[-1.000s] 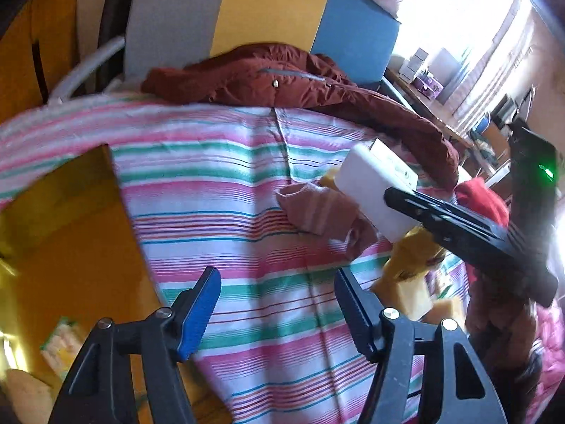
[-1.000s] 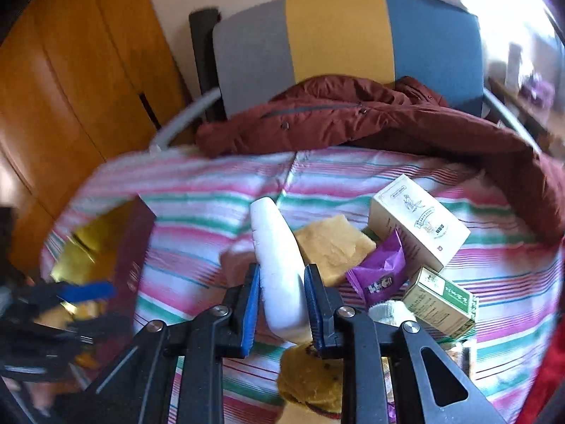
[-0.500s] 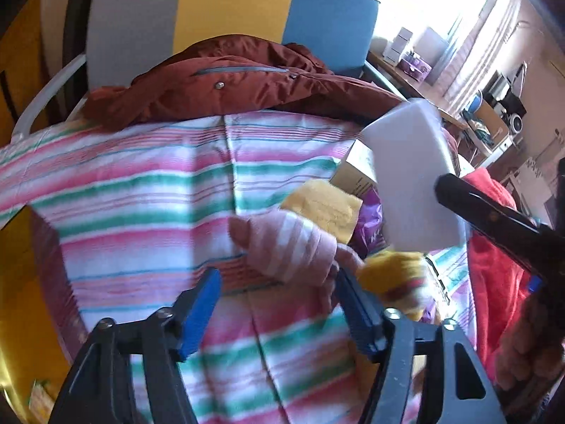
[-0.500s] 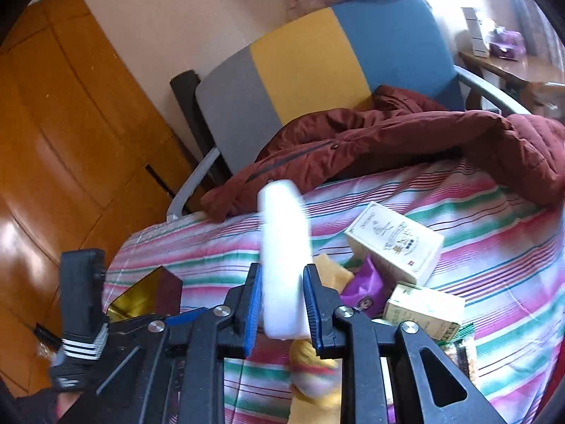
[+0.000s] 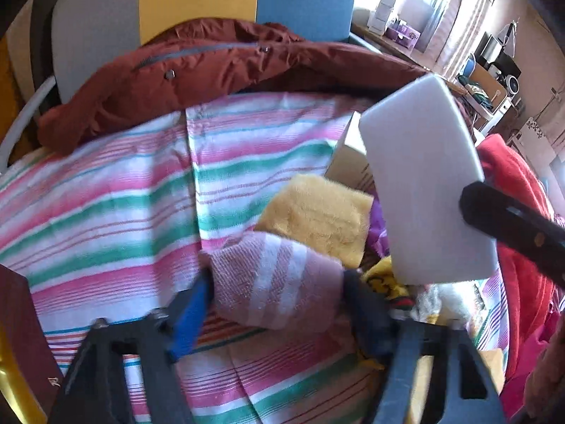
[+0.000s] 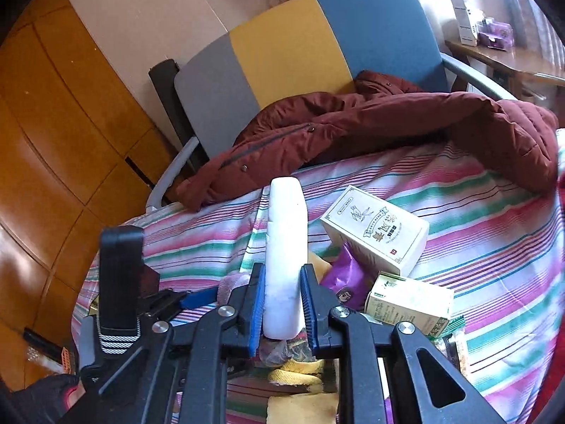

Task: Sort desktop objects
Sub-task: 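Grasp the white eraser block with the right tool while the left tool grasps the pink sock, then carry the sock and eraser block into the gold tray and release both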

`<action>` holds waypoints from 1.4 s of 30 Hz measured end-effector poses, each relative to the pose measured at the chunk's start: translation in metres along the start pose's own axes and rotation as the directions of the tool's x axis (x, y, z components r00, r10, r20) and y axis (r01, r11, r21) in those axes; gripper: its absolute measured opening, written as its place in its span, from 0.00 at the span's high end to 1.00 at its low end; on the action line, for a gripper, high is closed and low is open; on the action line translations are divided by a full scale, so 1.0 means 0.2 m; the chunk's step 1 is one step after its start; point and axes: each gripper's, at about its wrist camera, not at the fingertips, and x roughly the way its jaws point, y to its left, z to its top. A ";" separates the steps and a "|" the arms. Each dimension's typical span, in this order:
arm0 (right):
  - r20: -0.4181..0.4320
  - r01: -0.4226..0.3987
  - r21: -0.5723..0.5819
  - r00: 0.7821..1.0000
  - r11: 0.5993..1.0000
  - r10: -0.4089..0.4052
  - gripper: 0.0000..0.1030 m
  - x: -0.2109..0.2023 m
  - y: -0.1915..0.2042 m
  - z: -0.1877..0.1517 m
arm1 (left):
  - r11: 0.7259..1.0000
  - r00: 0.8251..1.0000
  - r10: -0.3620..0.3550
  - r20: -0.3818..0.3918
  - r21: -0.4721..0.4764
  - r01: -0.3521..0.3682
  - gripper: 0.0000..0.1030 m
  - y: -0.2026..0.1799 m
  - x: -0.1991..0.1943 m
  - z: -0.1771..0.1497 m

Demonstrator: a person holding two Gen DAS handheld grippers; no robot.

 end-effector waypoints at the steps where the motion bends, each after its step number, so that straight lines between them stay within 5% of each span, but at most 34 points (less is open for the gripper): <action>1: -0.004 0.007 -0.003 1.000 1.000 -0.007 0.80 0.01 0.00 0.00 | 1.000 1.000 0.002 -0.008 -0.002 -0.002 0.44 0.01 0.01 -0.01; 5: -0.002 0.022 -0.012 1.000 1.000 -0.022 0.80 0.01 -0.01 0.00 | 0.997 0.999 -0.050 0.007 -0.053 0.051 0.58 0.08 -0.01 -0.03; 15: 0.046 -0.031 -0.063 0.998 0.997 0.034 0.81 -0.04 0.07 0.00 | 0.993 0.990 -0.051 0.131 -0.097 0.064 0.61 0.13 -0.36 -0.11; 23: 0.045 -0.151 -0.098 0.987 0.984 0.156 0.81 -0.07 0.15 -0.02 | 0.989 0.974 -0.006 0.225 -0.144 0.039 0.61 0.25 -0.73 -0.20; 30: -0.042 -0.249 -0.189 0.968 0.950 0.246 0.81 -0.02 0.34 -0.09 | 0.981 0.957 0.094 0.273 -0.191 -0.041 0.61 0.48 -1.05 -0.41; 34: -0.100 -0.283 -0.244 0.959 0.927 0.267 0.81 0.01 0.51 -0.15 | 0.956 0.951 0.173 0.257 -0.277 -0.099 0.61 0.70 -1.15 -0.58; 42: -0.203 -0.358 -0.343 0.931 0.868 0.304 0.81 0.02 0.91 -0.32 | 0.865 0.936 0.310 0.166 -0.459 -0.205 0.60 1.15 -1.15 -0.92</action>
